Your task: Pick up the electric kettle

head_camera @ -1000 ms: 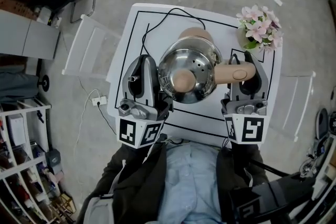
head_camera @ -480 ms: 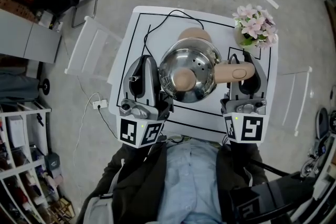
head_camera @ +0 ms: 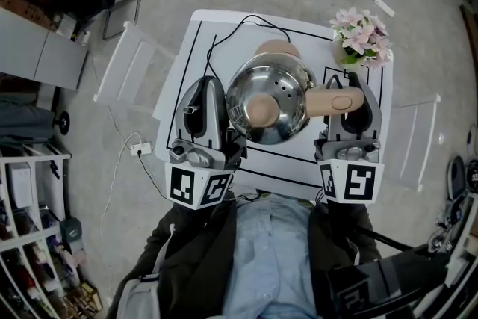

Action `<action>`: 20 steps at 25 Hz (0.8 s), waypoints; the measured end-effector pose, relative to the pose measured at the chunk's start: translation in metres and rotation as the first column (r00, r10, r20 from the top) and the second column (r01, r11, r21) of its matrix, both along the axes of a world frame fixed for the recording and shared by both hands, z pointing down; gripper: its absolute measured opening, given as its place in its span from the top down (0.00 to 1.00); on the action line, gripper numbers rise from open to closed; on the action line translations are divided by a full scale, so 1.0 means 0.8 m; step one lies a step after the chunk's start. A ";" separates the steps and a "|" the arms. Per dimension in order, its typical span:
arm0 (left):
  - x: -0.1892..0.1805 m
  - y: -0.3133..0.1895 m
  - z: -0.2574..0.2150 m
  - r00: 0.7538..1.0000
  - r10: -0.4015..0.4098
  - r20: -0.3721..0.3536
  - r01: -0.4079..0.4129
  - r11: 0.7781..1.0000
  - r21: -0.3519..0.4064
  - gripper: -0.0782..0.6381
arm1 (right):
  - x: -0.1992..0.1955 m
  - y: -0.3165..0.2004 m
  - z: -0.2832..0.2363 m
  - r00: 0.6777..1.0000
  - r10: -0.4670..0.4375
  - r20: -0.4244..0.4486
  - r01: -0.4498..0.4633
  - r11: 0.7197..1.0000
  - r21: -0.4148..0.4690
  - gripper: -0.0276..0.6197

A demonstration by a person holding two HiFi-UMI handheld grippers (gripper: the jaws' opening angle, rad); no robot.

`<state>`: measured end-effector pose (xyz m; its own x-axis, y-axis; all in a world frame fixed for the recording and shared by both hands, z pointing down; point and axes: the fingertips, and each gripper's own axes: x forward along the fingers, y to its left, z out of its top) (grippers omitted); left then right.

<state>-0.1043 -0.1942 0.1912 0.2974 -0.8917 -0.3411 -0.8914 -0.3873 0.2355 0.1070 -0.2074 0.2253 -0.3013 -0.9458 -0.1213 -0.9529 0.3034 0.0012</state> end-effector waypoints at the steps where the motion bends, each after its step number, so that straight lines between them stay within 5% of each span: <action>1: 0.000 0.002 -0.001 1.000 0.001 0.000 -0.001 1.000 0.002 0.86 | 0.000 0.002 -0.002 1.000 0.001 0.000 -0.001 1.000 0.002 0.77; 20: 0.004 0.012 -0.004 1.000 0.010 0.001 -0.010 1.000 0.006 0.86 | 0.004 0.015 -0.005 1.000 0.011 0.000 -0.011 1.000 0.009 0.77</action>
<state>-0.1010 -0.1845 0.1883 0.3065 -0.8866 -0.3465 -0.8878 -0.3976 0.2318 0.1105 -0.1957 0.2215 -0.2904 -0.9481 -0.1294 -0.9563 0.2924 0.0037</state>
